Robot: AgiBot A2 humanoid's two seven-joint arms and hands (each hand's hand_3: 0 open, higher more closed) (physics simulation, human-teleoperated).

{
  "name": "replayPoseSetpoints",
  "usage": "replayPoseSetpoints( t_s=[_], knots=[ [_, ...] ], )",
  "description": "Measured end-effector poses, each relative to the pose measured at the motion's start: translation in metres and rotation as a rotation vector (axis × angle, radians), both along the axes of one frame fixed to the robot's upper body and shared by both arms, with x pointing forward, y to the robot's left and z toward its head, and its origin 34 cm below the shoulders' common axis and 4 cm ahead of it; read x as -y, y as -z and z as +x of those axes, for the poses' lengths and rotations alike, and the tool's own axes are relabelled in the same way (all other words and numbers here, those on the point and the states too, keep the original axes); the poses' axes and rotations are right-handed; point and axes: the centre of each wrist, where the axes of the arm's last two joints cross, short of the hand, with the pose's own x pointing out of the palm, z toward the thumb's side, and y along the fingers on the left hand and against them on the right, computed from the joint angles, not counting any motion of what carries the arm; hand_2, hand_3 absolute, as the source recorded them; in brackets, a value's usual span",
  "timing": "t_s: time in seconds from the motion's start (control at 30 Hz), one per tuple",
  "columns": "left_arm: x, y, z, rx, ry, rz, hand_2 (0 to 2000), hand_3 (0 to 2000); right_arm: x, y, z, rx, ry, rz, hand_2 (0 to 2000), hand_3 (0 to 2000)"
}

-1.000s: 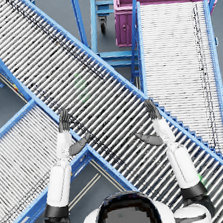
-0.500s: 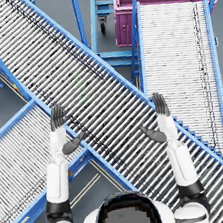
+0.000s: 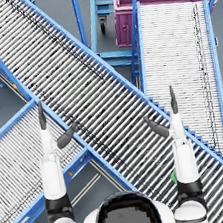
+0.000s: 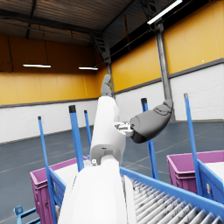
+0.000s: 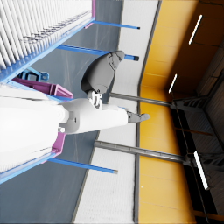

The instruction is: Pick up the oil and place it on the left assembly line, put the cola on the right, and keep Sprite still

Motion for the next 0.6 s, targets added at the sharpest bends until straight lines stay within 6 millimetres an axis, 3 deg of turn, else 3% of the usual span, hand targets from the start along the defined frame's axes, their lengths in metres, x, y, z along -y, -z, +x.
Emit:
replayPoseSetpoints(
  t_s=[0.27,0.6],
  knots=[
    [-0.015,-0.017,0.002,0.058,-0.086,0.006,0,0,0.012,-0.01,0.001,0.042,0.078,-0.012,0,0],
    [-0.023,-0.023,0.001,0.081,-0.118,-0.013,0,0,0.023,-0.015,0.0,0.061,0.123,0.013,0,0]
  ],
)
